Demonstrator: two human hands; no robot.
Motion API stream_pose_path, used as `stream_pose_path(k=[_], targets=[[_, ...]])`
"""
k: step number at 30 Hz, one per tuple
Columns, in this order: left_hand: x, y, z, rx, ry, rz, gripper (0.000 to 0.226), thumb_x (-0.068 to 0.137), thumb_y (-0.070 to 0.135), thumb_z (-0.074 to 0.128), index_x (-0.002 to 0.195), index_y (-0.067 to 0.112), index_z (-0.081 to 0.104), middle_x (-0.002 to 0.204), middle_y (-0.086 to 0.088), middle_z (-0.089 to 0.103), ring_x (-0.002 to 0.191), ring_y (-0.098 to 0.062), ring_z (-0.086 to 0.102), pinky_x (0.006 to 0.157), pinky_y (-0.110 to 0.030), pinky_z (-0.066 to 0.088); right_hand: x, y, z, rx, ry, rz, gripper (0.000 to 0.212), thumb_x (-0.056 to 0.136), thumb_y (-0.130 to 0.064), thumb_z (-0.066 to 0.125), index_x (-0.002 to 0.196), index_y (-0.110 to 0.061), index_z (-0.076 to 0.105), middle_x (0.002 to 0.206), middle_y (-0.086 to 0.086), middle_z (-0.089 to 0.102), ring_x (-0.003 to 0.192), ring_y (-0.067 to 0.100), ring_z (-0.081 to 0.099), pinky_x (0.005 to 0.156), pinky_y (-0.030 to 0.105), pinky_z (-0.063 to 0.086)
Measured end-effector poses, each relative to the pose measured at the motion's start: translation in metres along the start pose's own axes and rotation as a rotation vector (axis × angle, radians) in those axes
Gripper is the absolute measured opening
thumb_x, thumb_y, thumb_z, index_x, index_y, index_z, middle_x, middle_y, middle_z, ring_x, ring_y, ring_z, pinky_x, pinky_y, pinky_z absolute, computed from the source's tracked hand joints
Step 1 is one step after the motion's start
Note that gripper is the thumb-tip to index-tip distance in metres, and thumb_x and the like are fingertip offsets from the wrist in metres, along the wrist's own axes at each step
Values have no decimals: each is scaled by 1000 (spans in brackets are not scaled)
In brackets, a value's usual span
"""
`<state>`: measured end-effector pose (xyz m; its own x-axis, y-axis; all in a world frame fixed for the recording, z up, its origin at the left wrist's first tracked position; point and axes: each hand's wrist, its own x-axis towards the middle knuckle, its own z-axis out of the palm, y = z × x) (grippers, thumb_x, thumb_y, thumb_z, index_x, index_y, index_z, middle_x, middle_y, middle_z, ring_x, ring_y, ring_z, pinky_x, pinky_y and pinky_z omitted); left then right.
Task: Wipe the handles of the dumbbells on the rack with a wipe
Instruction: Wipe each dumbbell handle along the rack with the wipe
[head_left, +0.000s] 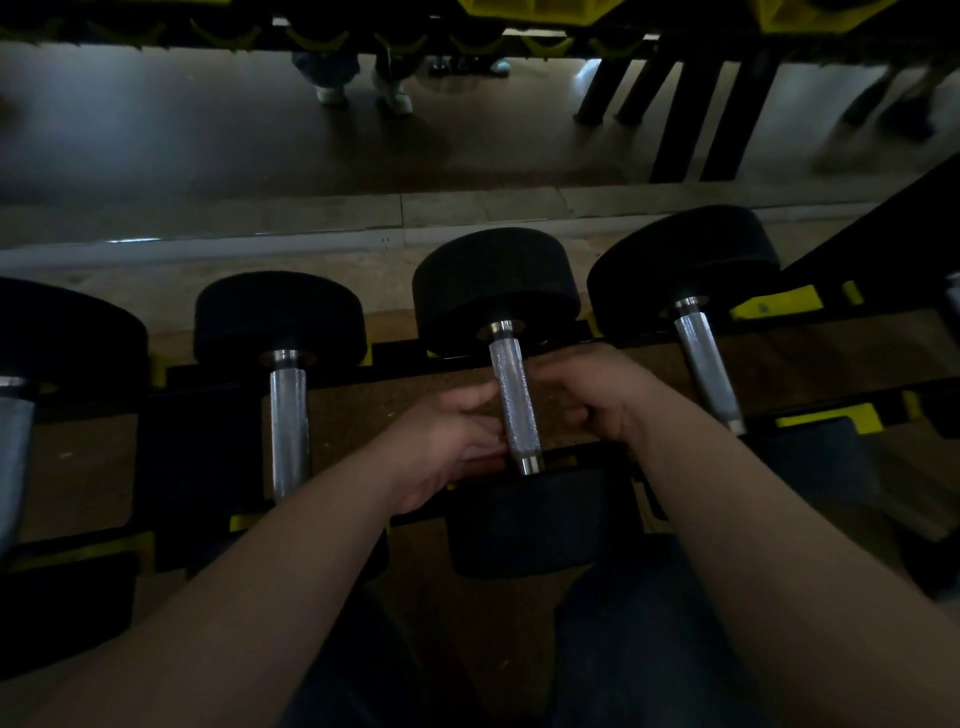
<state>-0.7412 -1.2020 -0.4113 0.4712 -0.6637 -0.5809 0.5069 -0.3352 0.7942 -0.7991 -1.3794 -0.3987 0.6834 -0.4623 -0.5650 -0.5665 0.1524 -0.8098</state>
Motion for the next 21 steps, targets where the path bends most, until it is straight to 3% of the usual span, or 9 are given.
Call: stream_pose_path(k=[4, 6, 9, 12, 16, 18, 21], targets=[[0, 0, 1, 10, -21, 9, 70, 90, -13, 52, 148, 26, 47, 125, -15, 66, 106, -26, 71, 85, -30, 57, 13, -1, 8, 199, 50, -48, 6, 96, -13, 66, 100, -15, 70, 76, -3, 63, 44, 3, 42, 34, 15, 22], [-1, 0, 1, 14, -25, 19, 68, 91, -12, 53, 148, 26, 47, 116, -12, 70, 101, -24, 72, 82, -29, 57, 12, 6, 4, 213, 15, -42, 16, 94, -18, 68, 109, -13, 71, 78, -1, 65, 44, 2, 47, 34, 15, 22], [-2, 1, 2, 1, -21, 32, 67, 91, -13, 52, 147, 25, 49, 102, -7, 72, 92, -20, 74, 80, -27, 58, -4, 11, -12, -59, -40, -63, 17, 89, -20, 74, 106, -18, 77, 78, -3, 69, 49, 2, 51, 39, 17, 27], [-1, 1, 2, -4, -8, 25, 66, 92, -13, 52, 146, 25, 49, 102, -6, 70, 91, -19, 74, 76, -25, 58, -21, 11, -19, -435, -48, -76, 21, 86, -24, 78, 107, -26, 77, 79, -9, 67, 63, 5, 52, 50, 21, 36], [-2, 1, 3, 3, 3, 14, 68, 92, -12, 53, 147, 27, 48, 119, -11, 64, 99, -22, 71, 68, -23, 57, -15, 4, -3, -213, 139, -247, 8, 90, -15, 75, 97, -15, 76, 59, -14, 64, 43, -9, 52, 43, 8, 36], [-2, 1, 2, 4, 5, 12, 69, 91, -13, 54, 146, 28, 49, 119, -11, 64, 100, -22, 71, 69, -24, 57, -6, 0, 5, -133, 175, -332, 8, 92, -13, 73, 98, -18, 77, 63, -16, 68, 51, -13, 56, 56, 7, 42], [-1, 1, 1, 18, 5, 15, 68, 91, -13, 53, 144, 29, 50, 115, -9, 64, 100, -23, 70, 74, -26, 57, 0, 1, 2, -285, 191, -417, 7, 91, -24, 74, 91, -28, 79, 85, -11, 76, 86, -1, 69, 85, 23, 51]])
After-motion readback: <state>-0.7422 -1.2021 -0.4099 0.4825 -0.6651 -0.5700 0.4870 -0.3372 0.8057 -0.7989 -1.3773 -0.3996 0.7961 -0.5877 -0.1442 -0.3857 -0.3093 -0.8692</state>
